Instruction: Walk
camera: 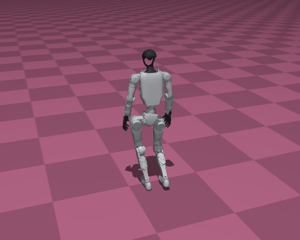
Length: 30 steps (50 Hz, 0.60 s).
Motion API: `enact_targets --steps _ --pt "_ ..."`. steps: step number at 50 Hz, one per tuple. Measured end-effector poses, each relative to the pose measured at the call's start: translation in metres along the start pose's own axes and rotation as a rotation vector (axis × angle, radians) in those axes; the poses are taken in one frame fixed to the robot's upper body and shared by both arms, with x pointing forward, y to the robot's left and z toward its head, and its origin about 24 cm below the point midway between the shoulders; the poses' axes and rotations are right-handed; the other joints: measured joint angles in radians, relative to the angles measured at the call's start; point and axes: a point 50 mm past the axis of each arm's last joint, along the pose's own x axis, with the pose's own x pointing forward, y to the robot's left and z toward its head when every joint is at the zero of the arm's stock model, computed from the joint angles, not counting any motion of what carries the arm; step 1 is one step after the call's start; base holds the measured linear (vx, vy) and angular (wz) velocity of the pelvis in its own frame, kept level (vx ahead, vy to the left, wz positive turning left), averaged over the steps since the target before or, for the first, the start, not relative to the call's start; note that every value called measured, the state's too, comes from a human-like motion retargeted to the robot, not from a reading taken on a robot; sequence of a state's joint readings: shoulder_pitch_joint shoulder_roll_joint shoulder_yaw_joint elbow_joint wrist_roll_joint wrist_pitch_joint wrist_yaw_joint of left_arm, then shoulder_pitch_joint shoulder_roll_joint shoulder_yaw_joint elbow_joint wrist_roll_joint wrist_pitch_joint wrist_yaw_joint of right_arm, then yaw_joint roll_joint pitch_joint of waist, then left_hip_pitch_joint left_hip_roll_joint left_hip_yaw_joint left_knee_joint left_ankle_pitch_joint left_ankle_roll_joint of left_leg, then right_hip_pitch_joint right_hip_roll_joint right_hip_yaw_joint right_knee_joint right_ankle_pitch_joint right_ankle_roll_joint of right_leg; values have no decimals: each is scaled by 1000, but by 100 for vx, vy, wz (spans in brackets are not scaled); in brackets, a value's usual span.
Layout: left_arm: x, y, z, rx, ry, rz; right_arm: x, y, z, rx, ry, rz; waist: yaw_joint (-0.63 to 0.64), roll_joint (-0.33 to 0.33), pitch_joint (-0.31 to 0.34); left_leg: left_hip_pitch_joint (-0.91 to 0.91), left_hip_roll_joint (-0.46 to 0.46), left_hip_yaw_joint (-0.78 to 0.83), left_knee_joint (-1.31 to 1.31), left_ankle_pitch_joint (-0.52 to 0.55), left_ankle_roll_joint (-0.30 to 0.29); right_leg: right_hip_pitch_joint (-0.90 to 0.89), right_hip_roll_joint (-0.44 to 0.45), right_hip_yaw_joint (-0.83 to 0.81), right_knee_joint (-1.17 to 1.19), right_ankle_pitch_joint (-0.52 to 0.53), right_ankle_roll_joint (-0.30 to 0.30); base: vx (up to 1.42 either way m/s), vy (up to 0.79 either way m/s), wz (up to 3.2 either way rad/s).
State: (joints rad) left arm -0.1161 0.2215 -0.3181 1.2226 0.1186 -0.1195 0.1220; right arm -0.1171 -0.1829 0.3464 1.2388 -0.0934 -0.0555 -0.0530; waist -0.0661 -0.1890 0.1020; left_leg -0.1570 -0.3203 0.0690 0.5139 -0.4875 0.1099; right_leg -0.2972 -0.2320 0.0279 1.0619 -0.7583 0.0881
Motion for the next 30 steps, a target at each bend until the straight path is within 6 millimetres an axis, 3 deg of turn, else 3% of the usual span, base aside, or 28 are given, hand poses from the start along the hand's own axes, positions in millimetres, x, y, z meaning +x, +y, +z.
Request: enact_targets --steps 5,15,30 --pt "0 0 -1 -20 7 -8 -1 6 -3 27 14 30 32 20 12 41 36 -15 5 -25 -2 81 55 -7 -136 25 -5 7 -3 -27" --pt "-8 -24 -26 -45 103 -99 1 5 2 84 10 26 75 81 51 65 130 -15 137 -111 -10 215 149 -39 -274 63 -17 4 -3 -22" --pt "-15 -35 -41 -40 147 -137 -1 13 -7 113 44 54 78 107 87 94 170 -15 232 -170 -23 274 183 -57 -259 53 -24 1 0 1"
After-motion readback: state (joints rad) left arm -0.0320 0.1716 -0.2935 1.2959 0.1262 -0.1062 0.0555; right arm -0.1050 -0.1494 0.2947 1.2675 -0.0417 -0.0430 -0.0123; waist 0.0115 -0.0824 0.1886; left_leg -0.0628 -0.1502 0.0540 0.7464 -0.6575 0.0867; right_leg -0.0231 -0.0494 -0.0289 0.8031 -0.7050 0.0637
